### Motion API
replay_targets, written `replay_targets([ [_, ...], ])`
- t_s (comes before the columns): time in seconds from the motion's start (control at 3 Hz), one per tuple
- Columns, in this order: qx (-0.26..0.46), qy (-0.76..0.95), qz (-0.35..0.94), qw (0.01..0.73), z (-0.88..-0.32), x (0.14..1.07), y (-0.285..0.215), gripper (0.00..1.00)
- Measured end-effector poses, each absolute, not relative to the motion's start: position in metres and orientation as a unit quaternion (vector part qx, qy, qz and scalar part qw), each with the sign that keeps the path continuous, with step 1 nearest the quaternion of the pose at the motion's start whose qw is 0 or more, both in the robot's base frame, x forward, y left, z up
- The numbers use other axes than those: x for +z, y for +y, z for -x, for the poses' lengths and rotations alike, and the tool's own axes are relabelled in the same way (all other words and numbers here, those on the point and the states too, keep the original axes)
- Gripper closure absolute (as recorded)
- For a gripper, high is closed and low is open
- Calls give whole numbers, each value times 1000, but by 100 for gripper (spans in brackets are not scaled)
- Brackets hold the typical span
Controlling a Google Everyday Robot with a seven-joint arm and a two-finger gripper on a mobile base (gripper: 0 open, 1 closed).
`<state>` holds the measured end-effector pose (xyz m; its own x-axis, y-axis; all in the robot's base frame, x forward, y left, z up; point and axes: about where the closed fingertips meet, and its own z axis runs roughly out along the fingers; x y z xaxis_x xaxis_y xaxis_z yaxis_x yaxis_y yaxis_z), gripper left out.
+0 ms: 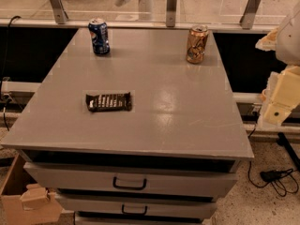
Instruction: Knock pepsi can over
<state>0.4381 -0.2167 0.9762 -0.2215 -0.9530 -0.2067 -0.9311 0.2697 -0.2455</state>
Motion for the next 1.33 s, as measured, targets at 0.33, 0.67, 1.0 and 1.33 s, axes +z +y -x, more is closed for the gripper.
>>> replay_targets([
  [0.33, -34, 781, 603, 159, -438, 976, -217, 0],
  [0.67, -21, 765, 617, 181, -472, 972, -188, 0],
  [1.0, -3, 728, 652, 212, -521, 969, -121, 0],
  [1.33, 11, 677, 697, 236, -559, 965, -26, 0],
])
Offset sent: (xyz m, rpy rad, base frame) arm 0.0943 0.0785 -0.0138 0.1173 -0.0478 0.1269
